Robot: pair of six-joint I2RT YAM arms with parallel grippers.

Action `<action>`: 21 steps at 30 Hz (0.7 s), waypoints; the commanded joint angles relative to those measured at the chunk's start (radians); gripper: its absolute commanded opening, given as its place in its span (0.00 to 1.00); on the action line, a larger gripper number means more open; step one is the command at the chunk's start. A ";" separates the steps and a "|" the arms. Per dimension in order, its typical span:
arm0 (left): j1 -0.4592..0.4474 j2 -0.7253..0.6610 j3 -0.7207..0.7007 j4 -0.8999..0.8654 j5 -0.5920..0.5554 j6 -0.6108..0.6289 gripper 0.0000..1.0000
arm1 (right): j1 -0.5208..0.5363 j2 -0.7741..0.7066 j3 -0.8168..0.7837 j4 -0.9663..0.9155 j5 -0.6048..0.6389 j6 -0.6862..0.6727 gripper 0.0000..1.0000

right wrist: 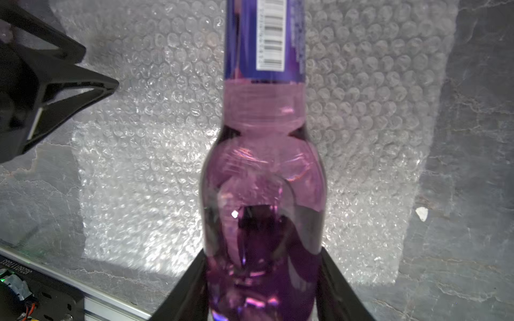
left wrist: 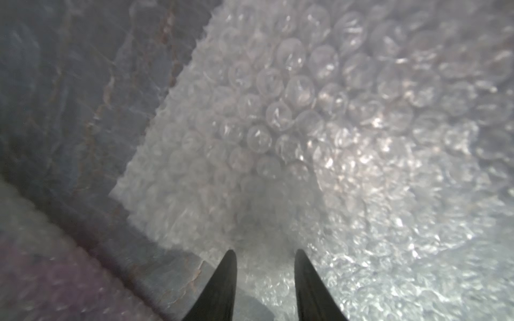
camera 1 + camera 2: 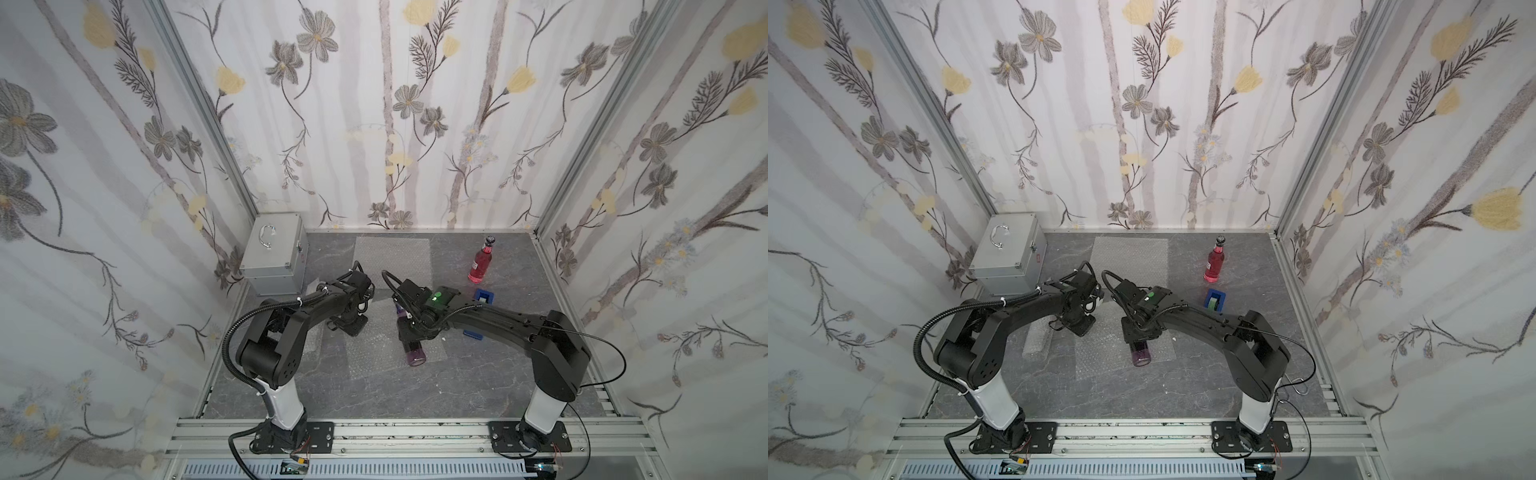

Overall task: Wrap wine bottles in bubble wrap
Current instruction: Wrap the wine bottle in bubble wrap.

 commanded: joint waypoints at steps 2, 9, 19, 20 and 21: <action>-0.016 -0.087 0.095 -0.120 0.096 0.010 0.60 | -0.020 0.020 0.019 0.049 0.033 -0.006 0.21; -0.146 -0.202 -0.020 -0.146 0.214 0.135 0.70 | -0.055 0.010 0.025 0.082 0.016 0.010 0.16; -0.154 -0.193 -0.247 0.081 -0.093 0.161 0.67 | -0.042 0.048 0.043 0.120 -0.012 0.054 0.14; -0.151 -0.193 -0.259 0.092 -0.107 0.173 0.66 | -0.039 0.048 0.040 0.126 -0.014 0.061 0.14; -0.149 -0.192 -0.263 0.100 -0.116 0.179 0.66 | -0.036 0.051 0.039 0.131 -0.014 0.066 0.13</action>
